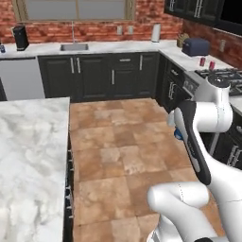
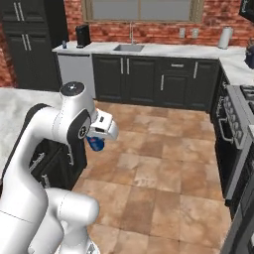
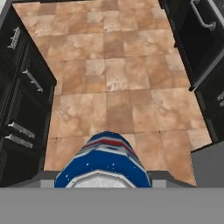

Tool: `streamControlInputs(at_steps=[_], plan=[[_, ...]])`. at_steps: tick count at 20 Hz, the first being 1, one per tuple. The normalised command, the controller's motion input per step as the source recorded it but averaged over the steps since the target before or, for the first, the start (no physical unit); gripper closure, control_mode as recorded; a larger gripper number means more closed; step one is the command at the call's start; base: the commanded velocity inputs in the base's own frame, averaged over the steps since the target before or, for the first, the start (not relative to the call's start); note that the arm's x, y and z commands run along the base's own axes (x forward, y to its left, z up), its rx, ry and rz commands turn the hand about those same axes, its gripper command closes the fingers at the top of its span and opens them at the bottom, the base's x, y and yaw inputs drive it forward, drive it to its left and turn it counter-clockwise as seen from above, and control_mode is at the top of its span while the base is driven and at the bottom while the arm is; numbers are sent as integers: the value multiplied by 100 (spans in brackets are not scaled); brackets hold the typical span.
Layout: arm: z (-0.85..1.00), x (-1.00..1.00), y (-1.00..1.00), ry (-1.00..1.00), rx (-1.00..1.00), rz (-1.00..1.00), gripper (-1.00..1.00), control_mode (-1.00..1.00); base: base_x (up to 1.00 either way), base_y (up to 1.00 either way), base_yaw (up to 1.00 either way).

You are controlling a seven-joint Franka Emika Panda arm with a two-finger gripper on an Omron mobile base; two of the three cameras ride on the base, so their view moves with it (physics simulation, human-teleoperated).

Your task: Four empty soda cans are scattered around the kitchen. Gather all the cans and cluster them next to the stove for recycling.

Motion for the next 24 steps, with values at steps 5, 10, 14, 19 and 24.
streamControlInputs(at_steps=[5,10,14,19,24], plan=[[0,0,0,0,0,0,100,100,100,-18,0],[0,0,0,0,0,0,100,100,100,-21,0],[0,0,0,0,0,0,100,100,100,-24,0],[0,0,0,0,0,0,100,100,100,-33,0],[0,0,0,0,0,0,100,100,100,-50,-1]])
